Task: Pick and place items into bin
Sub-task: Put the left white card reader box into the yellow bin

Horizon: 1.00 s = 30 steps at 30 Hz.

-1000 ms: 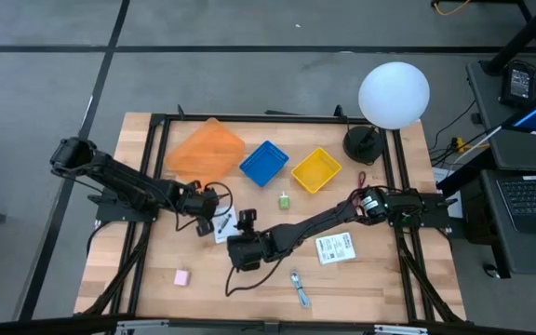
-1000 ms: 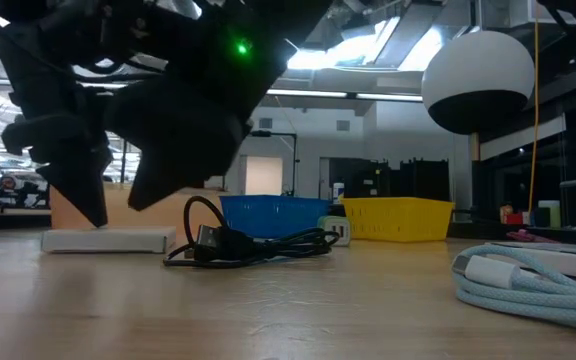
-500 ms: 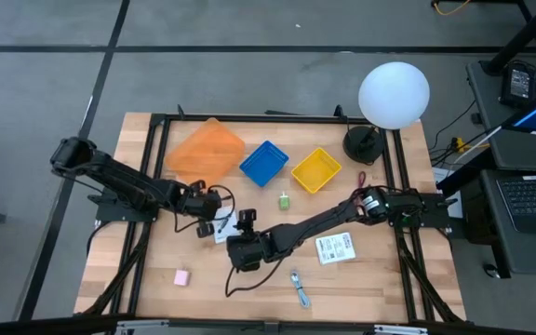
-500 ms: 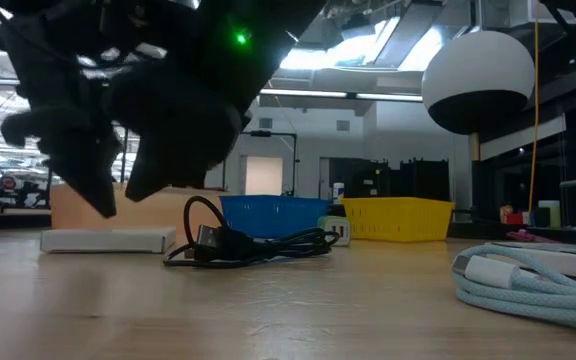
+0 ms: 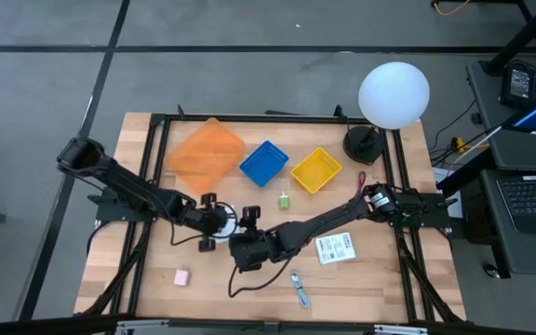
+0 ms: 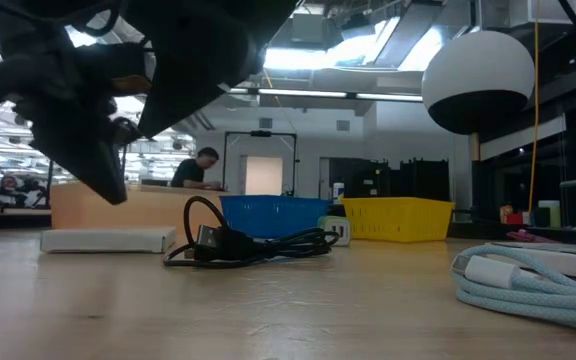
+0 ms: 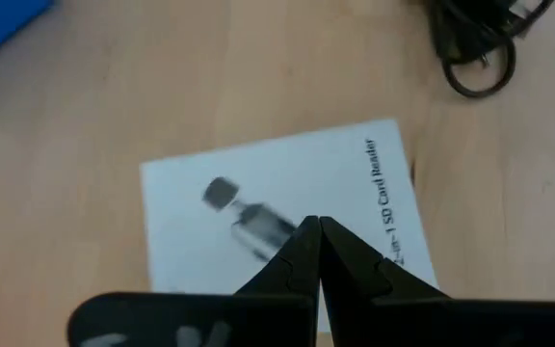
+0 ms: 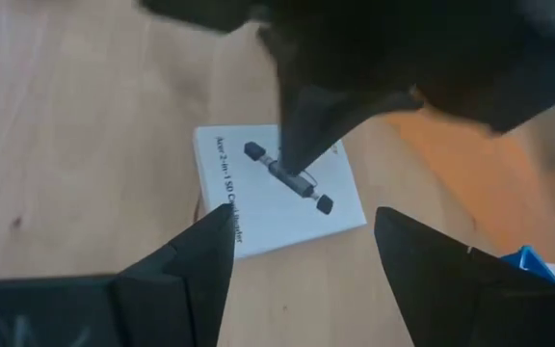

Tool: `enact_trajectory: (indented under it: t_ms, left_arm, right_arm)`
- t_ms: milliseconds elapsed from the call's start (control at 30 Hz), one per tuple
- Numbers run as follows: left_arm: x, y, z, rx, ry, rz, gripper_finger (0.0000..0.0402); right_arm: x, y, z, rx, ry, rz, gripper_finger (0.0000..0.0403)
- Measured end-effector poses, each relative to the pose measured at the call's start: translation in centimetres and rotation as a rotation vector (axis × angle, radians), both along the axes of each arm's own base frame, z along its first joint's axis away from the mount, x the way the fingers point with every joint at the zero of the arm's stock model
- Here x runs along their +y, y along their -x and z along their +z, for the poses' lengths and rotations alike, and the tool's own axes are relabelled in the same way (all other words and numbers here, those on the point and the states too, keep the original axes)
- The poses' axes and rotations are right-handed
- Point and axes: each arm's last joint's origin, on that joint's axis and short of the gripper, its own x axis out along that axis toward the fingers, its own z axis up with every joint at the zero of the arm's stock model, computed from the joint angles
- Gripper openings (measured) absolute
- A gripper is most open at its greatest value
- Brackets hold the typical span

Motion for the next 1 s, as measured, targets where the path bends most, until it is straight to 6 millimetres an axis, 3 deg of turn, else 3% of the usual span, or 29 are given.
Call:
enact_trajectory:
  t_ms: [300,733,1000]
  left_arm:
    - [0.8,-1.6,-2.1,0.039,-0.005,0.019,0.0002]
    - [3.4,-2.5,-2.1,-0.022,-0.110,0.157,0.0002]
    - [3.0,-2.1,-1.1,-0.055,-0.115,0.132,0.0002]
  right_arm:
    - [-0.1,0.0,0.0,-0.005,-0.013,-0.014,0.0229]
    - [-0.5,0.8,-0.5,0.057,0.023,-0.082,0.0229]
    - [-1.1,1.2,-1.9,0.123,0.064,-0.064,0.0229]
